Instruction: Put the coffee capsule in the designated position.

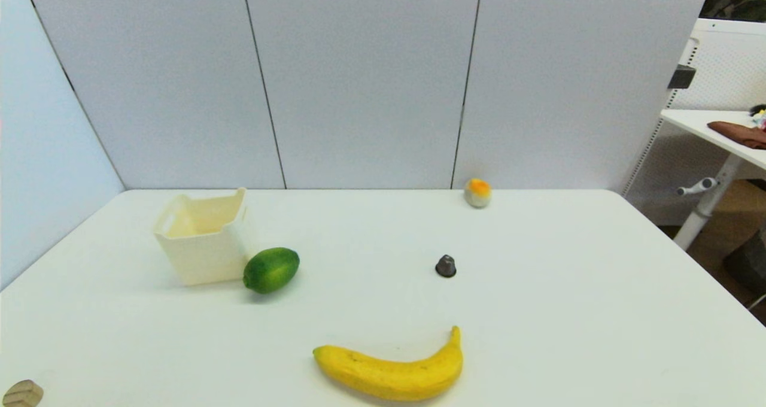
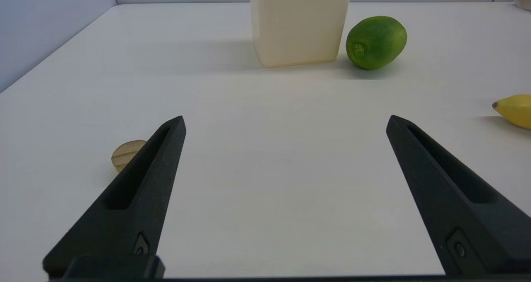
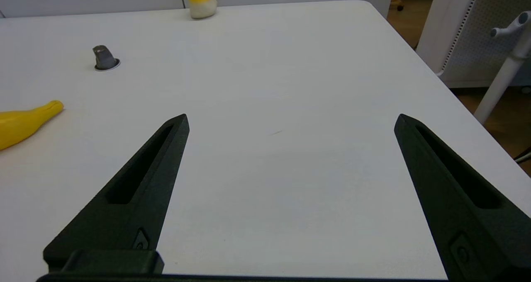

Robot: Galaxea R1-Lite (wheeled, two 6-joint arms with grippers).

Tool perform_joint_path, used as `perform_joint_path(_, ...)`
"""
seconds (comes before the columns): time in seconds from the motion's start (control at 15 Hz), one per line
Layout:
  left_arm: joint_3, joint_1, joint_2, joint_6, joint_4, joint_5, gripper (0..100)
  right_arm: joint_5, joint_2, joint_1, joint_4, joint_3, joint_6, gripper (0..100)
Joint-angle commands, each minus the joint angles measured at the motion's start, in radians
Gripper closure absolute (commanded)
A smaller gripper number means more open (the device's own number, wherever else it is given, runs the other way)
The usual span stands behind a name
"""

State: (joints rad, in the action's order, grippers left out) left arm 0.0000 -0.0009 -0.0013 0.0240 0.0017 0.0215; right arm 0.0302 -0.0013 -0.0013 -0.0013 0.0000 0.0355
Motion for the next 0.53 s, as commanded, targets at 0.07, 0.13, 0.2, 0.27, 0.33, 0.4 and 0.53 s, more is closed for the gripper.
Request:
perform_joint_path(0.07,0.002,-0.001,0.001,0.001,0.0,0.0,0,0.0,0.001,0.001,0.003,0.0,0.004,0)
perform_joint_path(0.13,0.002,-0.001,0.001,0.001,0.0,0.0,0,0.0,0.001,0.0,0.003,0.0,0.004,0)
perform_joint_path(0.2,0.002,0.001,0.001,0.001,0.0,0.0,0,0.0,0.001,0.0,0.003,0.0,0.004,0)
perform_joint_path(0.27,0.002,-0.001,0.001,0.001,0.0,0.0,0,0.0,0.001,0.001,0.003,0.0,0.004,0)
perform_joint_path(0.33,0.002,0.001,0.001,0.001,0.0,0.0,0,0.0,0.001,0.0,0.003,0.0,0.004,0)
perform_joint_path(0.4,0.002,-0.001,0.001,0.001,0.0,0.0,0,0.0,0.001,0.001,0.003,0.0,0.004,0)
perform_joint_path(0.53,0.002,0.001,0.001,0.001,0.0,0.0,0,0.0,0.001,0.0,0.003,0.0,0.004,0)
